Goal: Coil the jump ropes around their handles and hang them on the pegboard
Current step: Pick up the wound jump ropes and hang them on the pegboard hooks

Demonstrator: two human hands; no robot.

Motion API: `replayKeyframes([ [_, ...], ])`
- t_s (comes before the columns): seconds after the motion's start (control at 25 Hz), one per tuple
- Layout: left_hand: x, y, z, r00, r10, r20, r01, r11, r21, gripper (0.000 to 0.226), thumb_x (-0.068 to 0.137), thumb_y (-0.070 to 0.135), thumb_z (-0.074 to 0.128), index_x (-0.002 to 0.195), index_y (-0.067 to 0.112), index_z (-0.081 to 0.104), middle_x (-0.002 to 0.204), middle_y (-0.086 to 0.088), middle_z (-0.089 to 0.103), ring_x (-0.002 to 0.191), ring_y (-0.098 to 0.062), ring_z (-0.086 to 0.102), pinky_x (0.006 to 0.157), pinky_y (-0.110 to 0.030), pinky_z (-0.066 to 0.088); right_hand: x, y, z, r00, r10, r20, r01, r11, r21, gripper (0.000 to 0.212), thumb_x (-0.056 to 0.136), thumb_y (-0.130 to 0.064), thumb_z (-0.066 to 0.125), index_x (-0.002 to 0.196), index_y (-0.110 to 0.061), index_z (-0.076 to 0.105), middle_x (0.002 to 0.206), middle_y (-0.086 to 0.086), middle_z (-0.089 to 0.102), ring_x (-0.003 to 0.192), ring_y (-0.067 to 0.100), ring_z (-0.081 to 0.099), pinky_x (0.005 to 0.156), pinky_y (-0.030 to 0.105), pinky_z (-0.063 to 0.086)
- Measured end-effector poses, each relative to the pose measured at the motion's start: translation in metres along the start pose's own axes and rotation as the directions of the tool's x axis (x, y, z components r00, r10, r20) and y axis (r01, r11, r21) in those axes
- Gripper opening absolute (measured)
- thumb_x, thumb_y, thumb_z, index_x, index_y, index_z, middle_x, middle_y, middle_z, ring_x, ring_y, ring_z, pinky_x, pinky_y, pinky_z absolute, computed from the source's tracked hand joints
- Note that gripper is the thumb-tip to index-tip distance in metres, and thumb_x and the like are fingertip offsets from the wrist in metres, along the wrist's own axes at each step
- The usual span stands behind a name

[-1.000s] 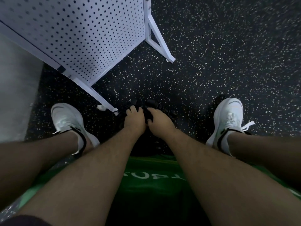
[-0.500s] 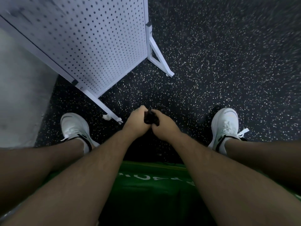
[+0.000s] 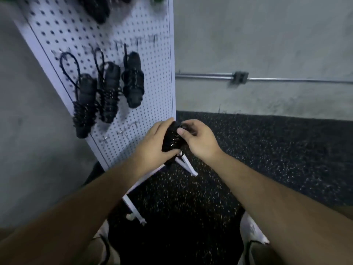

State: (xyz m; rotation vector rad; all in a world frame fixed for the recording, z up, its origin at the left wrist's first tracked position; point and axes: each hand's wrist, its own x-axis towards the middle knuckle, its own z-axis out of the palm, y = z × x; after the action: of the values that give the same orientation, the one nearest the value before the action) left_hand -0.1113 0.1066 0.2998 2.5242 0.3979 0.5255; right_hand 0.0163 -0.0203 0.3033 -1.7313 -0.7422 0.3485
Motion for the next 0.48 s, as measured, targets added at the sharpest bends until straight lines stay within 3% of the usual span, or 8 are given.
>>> replayKeyframes([
  [0.16, 0.005, 0.030, -0.050, 0.996, 0.080, -0.045, -0.075, 0.991, 0.113, 0.110, 0.080, 0.054, 0.079, 0.160, 0.032, 0.006, 0.150, 0.010, 0.024, 0.135, -0.013, 0.038, 0.110, -0.034, 0.040, 0.024, -0.079, -0.039, 0.998, -0.024, -0.058, 0.031, 0.993, 0.117, 0.018, 0.092, -0.031, 0.072, 0.096, -0.015, 0.064, 0.100, 0.009, 0.071, 0.089, 0.025, 0.072, 0.080, 0.048, 0.061],
  [0.32, 0.010, 0.043, -0.076, 0.989, 0.108, -0.100, -0.102, 0.993, 0.064, 0.077, 0.091, 0.039, 0.073, 0.154, 0.030, 0.031, 0.133, 0.020, 0.032, 0.112, 0.009, 0.043, 0.105, -0.018, 0.037, 0.021, -0.106, -0.061, 0.998, 0.018, -0.061, 0.001, 0.955, 0.297, 0.027, 0.094, -0.025, 0.070, 0.105, -0.001, 0.061, 0.106, 0.020, 0.069, 0.078, 0.024, 0.075, 0.068, 0.037, 0.063],
  [0.4, 0.016, 0.044, -0.083, 0.981, 0.125, -0.146, -0.122, 0.992, 0.024, 0.066, 0.090, 0.032, 0.074, 0.147, 0.026, 0.042, 0.129, 0.021, 0.036, 0.115, 0.015, 0.041, 0.103, -0.004, 0.027, 0.022, -0.111, -0.063, 0.996, 0.062, -0.069, -0.035, 0.939, 0.342, 0.032, 0.094, -0.026, 0.070, 0.107, 0.002, 0.059, 0.102, 0.019, 0.072, 0.076, 0.027, 0.075, 0.067, 0.034, 0.063],
  [0.48, 0.020, 0.046, -0.087, 0.979, 0.139, -0.149, -0.137, 0.990, 0.023, 0.070, 0.088, 0.030, 0.077, 0.147, 0.025, 0.041, 0.134, 0.021, 0.034, 0.123, 0.014, 0.036, 0.104, 0.001, 0.019, 0.024, -0.113, -0.061, 0.993, 0.104, -0.062, -0.072, 0.921, 0.383, 0.035, 0.094, -0.030, 0.070, 0.105, 0.001, 0.057, 0.100, 0.016, 0.073, 0.075, 0.029, 0.076, 0.067, 0.034, 0.063],
])
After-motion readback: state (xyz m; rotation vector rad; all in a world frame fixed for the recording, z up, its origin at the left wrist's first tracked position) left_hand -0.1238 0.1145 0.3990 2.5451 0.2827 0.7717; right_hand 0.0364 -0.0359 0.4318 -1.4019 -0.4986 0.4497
